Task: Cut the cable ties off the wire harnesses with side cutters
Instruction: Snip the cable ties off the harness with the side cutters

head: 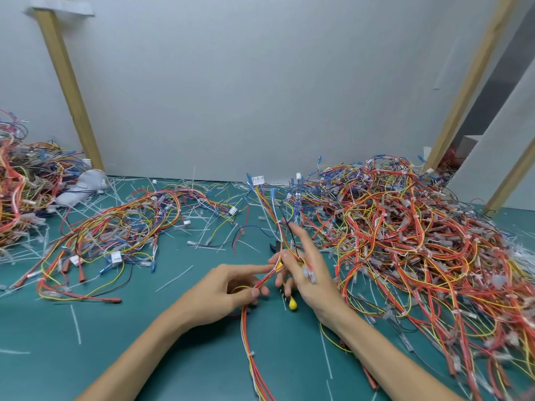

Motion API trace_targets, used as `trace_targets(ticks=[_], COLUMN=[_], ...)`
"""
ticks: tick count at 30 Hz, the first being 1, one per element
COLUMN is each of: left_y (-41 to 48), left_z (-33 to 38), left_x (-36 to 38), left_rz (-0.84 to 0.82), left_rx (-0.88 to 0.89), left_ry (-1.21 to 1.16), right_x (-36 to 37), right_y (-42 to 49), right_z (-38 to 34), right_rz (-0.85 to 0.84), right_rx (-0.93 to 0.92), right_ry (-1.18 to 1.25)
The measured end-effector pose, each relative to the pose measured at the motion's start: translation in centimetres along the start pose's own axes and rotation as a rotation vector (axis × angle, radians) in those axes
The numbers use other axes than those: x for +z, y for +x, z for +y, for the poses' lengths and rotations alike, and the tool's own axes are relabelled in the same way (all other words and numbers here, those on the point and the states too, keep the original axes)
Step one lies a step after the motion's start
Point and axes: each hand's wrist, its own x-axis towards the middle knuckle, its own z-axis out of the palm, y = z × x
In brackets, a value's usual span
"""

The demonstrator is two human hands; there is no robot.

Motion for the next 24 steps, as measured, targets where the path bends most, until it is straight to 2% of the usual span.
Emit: trace_targets(ticks=[12,15,18,20,24], left_y=[-0.1,-0.1,-0.1,0.0,0.2], left_z=[-0.1,-0.2,0.1,0.2,0.5], left_x=[-0.1,0.0,0.0,-0.2,-1.5], left_rz=[0.001,0.066,0.192,0.337,0.837], left_rx=[0.004,0.019,0.068,0.084,0.120], left_ry=[0.006,0.026,0.111,0.134,-0.001], right_x=[-0.2,-0.1,0.0,0.1,0.1], right_y=[0.4,0.4,0.3,0.2,0.1], right_z=[0.6,0.6,0.7,0.8,1.1], right_rz=[0.007,0.008,0.011,0.025,0.043], right_rx=[-0.063,-0.098,-0.141,-0.155,-0.206], right_ry=[-0.060,-0.082,-0.121,-0.148,-0.243])
